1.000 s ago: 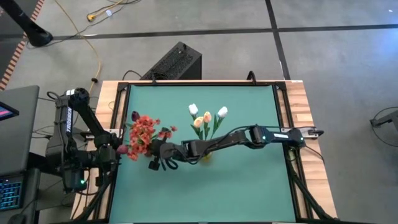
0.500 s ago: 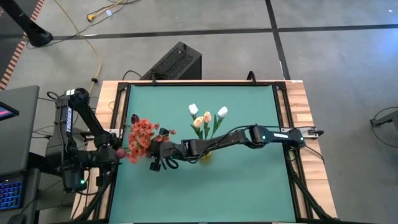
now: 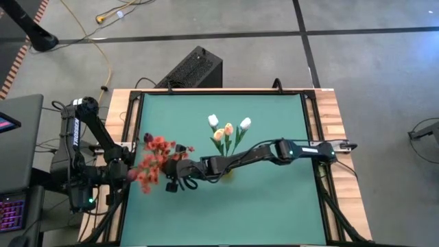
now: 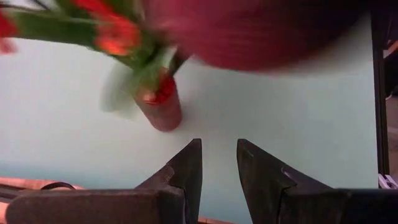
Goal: Sort flowers into vase by color
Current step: Put the orange flowers into the red vase
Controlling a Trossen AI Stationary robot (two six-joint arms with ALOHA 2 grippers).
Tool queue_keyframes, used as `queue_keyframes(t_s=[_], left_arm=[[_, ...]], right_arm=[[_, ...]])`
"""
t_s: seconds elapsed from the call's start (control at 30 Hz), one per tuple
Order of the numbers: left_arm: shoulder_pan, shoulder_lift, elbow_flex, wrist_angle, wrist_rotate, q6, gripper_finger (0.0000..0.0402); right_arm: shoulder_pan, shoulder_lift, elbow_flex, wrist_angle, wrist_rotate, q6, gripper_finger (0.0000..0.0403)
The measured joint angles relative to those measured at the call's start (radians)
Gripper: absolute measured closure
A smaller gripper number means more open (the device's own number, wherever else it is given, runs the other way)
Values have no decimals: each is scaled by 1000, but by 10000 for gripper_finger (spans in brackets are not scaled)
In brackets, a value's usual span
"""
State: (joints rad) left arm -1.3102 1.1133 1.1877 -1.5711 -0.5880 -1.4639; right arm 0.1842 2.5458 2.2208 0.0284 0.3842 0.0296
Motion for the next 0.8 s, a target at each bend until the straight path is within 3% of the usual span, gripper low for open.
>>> queue_keyframes(t_s=[0.4, 0.8], left_arm=[[0, 0, 0, 0, 1, -4, 313], [0, 0, 0, 0, 1, 0, 313]], right_arm=[[-22, 0, 0, -2, -16, 23, 200], [-8, 3, 125, -194, -19, 12, 159]])
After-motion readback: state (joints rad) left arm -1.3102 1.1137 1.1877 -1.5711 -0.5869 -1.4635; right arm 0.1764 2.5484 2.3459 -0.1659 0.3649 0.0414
